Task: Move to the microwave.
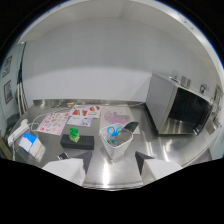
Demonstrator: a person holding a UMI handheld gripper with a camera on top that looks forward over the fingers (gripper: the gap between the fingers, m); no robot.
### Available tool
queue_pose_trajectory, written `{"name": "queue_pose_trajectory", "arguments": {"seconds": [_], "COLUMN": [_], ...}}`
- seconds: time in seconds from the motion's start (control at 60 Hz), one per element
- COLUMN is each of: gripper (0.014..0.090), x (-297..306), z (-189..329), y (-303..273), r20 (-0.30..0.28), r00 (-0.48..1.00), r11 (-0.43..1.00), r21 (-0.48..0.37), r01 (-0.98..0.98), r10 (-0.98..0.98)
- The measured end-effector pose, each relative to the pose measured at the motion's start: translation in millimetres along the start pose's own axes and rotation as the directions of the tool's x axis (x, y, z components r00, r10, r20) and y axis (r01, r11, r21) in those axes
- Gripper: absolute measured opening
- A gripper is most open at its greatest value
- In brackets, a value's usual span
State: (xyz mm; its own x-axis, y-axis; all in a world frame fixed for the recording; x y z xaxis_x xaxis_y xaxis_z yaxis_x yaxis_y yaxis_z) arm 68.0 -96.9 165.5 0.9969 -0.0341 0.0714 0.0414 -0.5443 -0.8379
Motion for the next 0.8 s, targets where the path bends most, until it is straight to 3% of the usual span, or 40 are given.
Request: {"name": "queue_pose_trajectory", "arguments": {"seconds": [0.35,0.483,0.8], "gripper": [0.0846,0.0844,0.0846], "x": [22.7,41.7,149.4], "z": [7.2,11.1,26.1], "y": [8.2,13.7,23.9], "r20": [-0.003,-0.041,-0.099], "r00": [1.000,0.998,0.992], "r11": [0.999,0.998,0.995], "r21": [-0.024,-0.036,-0.057], "r01": [-0.029,-0.048,-0.079], "r10": [0.029,0.046,0.073]}}
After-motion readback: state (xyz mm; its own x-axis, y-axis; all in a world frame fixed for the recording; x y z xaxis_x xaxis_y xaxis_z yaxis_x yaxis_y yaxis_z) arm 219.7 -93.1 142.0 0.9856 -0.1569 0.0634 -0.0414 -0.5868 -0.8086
